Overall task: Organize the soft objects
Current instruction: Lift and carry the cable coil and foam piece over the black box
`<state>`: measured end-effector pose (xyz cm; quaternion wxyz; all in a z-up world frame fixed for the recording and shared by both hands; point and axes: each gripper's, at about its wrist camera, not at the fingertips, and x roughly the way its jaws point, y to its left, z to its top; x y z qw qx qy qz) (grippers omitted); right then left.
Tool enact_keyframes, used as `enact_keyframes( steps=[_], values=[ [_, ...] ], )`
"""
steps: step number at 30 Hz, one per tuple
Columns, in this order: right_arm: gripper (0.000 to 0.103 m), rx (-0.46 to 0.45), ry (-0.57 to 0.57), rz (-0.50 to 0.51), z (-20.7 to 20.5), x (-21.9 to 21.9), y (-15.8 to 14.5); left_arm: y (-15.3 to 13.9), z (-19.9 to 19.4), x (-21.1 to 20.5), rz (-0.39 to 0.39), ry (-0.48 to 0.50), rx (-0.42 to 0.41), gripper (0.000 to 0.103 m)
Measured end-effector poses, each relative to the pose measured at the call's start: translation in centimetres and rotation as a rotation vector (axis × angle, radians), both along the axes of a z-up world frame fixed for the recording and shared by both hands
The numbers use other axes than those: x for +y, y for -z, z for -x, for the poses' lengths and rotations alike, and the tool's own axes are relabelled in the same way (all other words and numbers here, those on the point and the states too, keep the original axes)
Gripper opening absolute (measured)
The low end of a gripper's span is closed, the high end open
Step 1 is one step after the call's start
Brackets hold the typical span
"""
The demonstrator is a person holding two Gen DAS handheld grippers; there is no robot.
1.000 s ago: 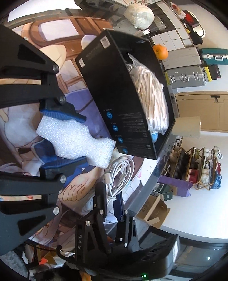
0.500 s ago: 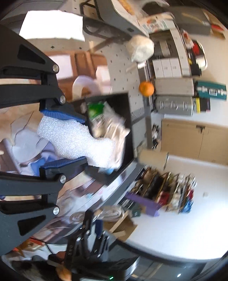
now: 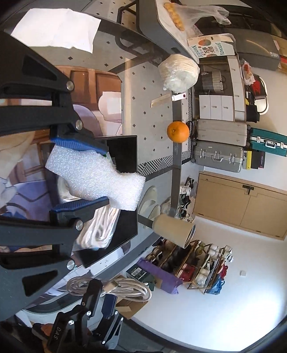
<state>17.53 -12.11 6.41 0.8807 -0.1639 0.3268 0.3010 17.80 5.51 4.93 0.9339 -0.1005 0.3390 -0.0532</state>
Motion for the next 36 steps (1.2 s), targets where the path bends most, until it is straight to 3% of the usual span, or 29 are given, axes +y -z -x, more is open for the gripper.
enact_keyframes(
  steps=[15, 36],
  values=[
    [0.034, 0.038, -0.035, 0.047, -5.4, 3.5, 1.5, 1.2, -2.6, 0.2, 0.007, -0.046, 0.043, 0.038],
    [0.031, 0.067, -0.091, 0.088, -8.6, 6.2, 3.7, 2.1, -4.2, -0.8, -0.008, -0.039, 0.045, 0.038]
  ],
)
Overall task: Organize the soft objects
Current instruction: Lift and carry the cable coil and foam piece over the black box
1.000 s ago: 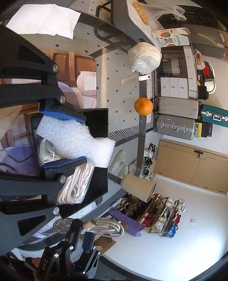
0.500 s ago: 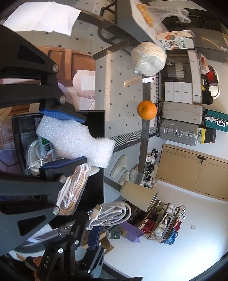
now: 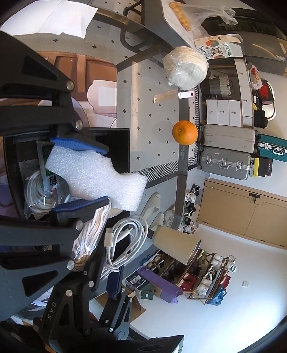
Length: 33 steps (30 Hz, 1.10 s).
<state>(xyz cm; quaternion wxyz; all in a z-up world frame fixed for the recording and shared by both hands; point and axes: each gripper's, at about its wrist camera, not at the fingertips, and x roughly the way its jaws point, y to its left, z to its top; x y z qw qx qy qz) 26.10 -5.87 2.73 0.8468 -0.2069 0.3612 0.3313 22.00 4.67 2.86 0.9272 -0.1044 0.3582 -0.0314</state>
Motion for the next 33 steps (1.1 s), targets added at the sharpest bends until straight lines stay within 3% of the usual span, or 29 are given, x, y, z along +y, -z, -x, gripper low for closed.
enact_keyframes(
  steps=[8, 17, 28, 33],
  values=[
    [0.031, 0.004, -0.022, 0.004, 0.0, -0.2, 0.4, -0.2, 0.0, 0.3, 0.020, -0.001, -0.010, 0.038],
    [0.031, -0.017, -0.123, 0.019, 0.4, 1.2, 0.8, -0.6, 0.4, 0.6, 0.017, -0.008, -0.022, 0.038],
    [0.031, 0.062, -0.119, 0.041, -0.2, 0.9, 1.4, -1.2, 1.0, 0.6, 0.017, 0.003, -0.032, 0.038],
    [0.041, 0.061, -0.112, 0.043, 0.1, 0.1, 0.7, -1.0, 0.7, 0.8, 0.016, -0.013, -0.015, 0.038]
  ],
)
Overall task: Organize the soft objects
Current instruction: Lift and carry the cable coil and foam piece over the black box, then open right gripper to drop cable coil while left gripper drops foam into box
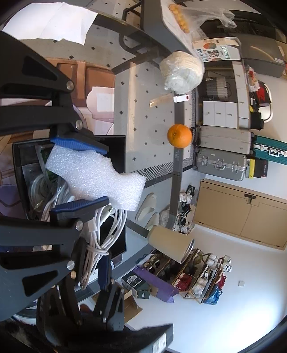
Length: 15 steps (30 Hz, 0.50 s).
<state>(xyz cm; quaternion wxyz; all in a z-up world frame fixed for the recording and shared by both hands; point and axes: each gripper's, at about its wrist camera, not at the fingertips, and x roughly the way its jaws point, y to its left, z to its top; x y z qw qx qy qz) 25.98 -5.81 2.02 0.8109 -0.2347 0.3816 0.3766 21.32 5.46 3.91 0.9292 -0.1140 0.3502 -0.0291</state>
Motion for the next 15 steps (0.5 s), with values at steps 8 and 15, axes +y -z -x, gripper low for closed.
enact_keyframes(
  steps=[8, 15],
  values=[
    [0.050, -0.042, 0.016, -0.012, 0.9, -0.7, -1.0, 0.8, -0.6, -0.9, -0.023, 0.014, 0.032, 0.040],
    [0.059, -0.052, 0.025, -0.030, 1.1, -1.2, -1.5, -0.4, 1.1, -2.2, -0.080, 0.055, -0.006, 0.088]
  ],
)
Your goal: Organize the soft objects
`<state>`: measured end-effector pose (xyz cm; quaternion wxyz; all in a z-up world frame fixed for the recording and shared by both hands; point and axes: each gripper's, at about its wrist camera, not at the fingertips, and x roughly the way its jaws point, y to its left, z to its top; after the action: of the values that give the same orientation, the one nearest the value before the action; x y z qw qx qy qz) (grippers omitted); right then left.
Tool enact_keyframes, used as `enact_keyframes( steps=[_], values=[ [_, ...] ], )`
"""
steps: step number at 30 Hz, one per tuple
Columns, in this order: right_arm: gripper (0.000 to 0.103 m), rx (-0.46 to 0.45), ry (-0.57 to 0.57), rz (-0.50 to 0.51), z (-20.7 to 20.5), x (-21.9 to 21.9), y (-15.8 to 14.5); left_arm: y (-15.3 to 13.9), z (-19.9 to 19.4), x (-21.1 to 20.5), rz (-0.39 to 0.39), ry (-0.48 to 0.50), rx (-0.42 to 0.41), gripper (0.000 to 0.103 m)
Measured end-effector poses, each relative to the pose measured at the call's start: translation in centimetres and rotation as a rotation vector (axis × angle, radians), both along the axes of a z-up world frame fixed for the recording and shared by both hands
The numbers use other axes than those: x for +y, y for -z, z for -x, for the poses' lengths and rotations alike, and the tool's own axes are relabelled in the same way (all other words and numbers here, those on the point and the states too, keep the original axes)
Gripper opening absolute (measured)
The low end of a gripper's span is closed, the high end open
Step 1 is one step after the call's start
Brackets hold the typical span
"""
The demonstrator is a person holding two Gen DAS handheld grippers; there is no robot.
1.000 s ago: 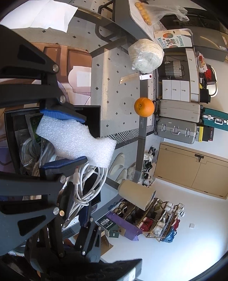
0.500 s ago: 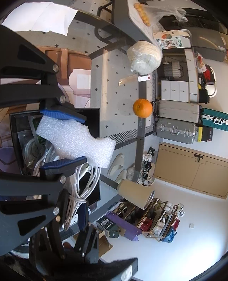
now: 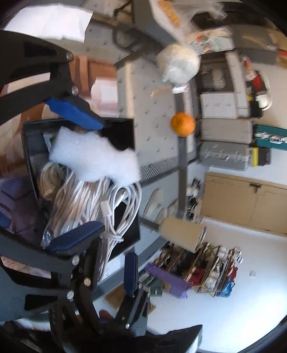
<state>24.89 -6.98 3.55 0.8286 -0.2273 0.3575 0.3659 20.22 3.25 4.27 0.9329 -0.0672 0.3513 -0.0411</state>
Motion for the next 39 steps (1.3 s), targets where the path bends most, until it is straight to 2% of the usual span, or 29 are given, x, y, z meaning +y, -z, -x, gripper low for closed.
enact_keyframes(
  steps=[4, 7, 11, 17, 24, 34, 39],
  values=[
    [0.061, -0.014, 0.008, -0.019, 0.3, -0.6, -0.7, -0.3, 0.6, 0.6, -0.004, -0.021, -0.010, 0.100],
    [0.066, -0.017, 0.018, -0.030, 0.5, -0.9, -0.9, 0.1, 0.6, 1.0, -0.046, -0.035, 0.003, 0.101],
    [0.085, -0.012, 0.036, -0.073, 1.1, -1.4, -1.0, 0.0, 1.6, 1.4, -0.061, -0.027, -0.042, 0.103],
    [0.097, -0.037, 0.074, -0.162, 2.6, -1.7, -0.9, -0.7, 3.3, 1.5, -0.102, -0.013, -0.102, 0.103],
    [0.097, -0.101, 0.146, -0.263, 5.3, -2.7, -0.3, -1.1, 5.3, 1.7, -0.085, 0.003, -0.158, 0.103],
    [0.099, -0.161, 0.195, -0.305, 8.6, -3.6, 1.1, 0.2, 7.3, 2.6, -0.045, -0.046, -0.212, 0.103],
    [0.099, -0.186, 0.204, -0.330, 9.8, -3.7, 1.6, 0.9, 8.2, 2.8, -0.065, -0.061, -0.234, 0.103]
  ],
)
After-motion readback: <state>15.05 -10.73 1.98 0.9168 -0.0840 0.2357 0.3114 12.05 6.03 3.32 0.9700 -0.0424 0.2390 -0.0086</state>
